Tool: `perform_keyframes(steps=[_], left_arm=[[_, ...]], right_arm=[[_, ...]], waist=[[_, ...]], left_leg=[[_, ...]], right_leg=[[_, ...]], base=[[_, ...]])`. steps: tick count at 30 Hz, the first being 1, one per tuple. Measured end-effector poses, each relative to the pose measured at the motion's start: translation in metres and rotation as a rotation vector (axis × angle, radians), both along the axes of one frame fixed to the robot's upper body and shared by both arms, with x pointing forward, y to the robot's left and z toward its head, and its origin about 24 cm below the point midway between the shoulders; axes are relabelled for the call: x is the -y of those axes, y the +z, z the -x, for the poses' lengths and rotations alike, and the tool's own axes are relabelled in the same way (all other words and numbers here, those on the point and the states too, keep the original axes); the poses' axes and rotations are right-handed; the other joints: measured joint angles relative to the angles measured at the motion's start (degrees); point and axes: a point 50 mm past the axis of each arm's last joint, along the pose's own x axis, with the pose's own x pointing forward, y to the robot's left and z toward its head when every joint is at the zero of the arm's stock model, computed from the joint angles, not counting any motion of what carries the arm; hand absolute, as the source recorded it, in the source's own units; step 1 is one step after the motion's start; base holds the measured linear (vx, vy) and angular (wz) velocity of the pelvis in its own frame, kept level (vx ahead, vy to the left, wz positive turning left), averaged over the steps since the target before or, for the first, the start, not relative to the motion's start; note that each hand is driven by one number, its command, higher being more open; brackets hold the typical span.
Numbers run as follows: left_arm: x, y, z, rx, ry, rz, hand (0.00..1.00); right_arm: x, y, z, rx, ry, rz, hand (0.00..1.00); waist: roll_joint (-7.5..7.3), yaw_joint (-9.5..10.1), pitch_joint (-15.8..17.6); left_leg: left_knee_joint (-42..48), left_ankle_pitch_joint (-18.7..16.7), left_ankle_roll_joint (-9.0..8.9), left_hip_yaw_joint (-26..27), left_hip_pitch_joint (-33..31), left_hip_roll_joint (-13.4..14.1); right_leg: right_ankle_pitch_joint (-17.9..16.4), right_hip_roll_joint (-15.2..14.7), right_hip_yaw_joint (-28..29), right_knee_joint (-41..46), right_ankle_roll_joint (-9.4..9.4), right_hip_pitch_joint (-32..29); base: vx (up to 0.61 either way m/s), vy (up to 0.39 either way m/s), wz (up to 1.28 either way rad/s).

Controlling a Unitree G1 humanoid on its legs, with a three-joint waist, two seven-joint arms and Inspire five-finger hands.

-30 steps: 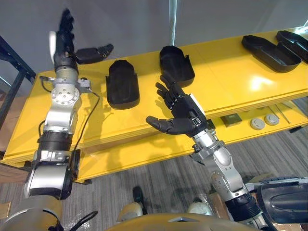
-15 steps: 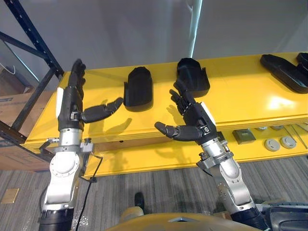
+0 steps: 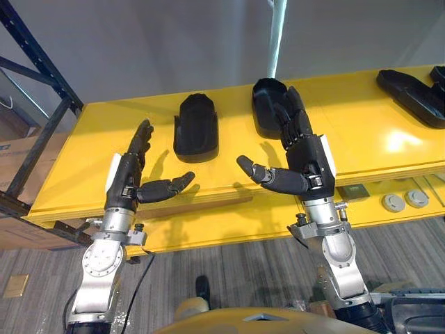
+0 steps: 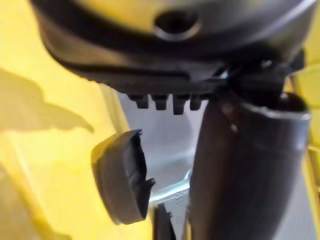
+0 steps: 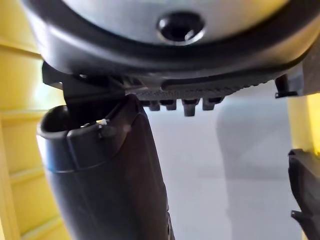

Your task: Walk over and take three plastic housings, then place them on the shelf

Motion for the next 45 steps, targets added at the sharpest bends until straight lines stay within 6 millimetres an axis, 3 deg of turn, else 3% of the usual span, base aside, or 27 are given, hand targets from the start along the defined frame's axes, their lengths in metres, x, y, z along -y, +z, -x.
perform_keyframes(steps=[5,14,25,45], left_arm=[[0.005,-0.014,-0.010,-0.052,0.006,-0.003,1.00],[-0.002,-0.012,-0.028,-0.008,0.141,-0.015,1.00],[-0.012,-0.005,-0.050,0.069,0.350,0.015,1.00],[-0.011,0.004,-0.068,0.097,0.373,0.028,1.00]], right_arm=[[0.006,0.001,-0.001,0.003,-0.010,0.023,1.00],[0.010,0.003,-0.002,0.012,0.022,0.064,1.00],[0.005,0.012,-0.008,0.043,0.076,0.042,1.00],[-0.009,0.017,-0.012,0.061,0.129,0.024,1.00]], waist=[[0.69,-0.78,0.60],[1.84,-2.42,3.12],[1.63,-3.75,5.28],[0.94,-4.73,8.82]], left_leg=[[0.04,0.35,0.46,0.87,-0.88,-0.11],[0.04,0.30,0.38,2.12,-1.37,-0.42],[0.21,0.64,0.83,3.18,-1.41,-1.09],[0.20,0.79,1.02,3.26,-1.83,-1.15]], right_leg=[[-0.68,-0.61,1.65,2.72,-0.07,-2.81],[-1.74,-1.45,3.68,5.66,0.12,-5.70],[-1.79,-2.33,5.28,7.37,0.34,-7.44],[-1.84,-2.39,5.65,7.91,0.29,-8.22]], base=[[-0.01,0.001,-0.09],[-0.02,-0.001,-0.08],[0.00,0.000,-0.04],[0.00,0.000,0.00]])
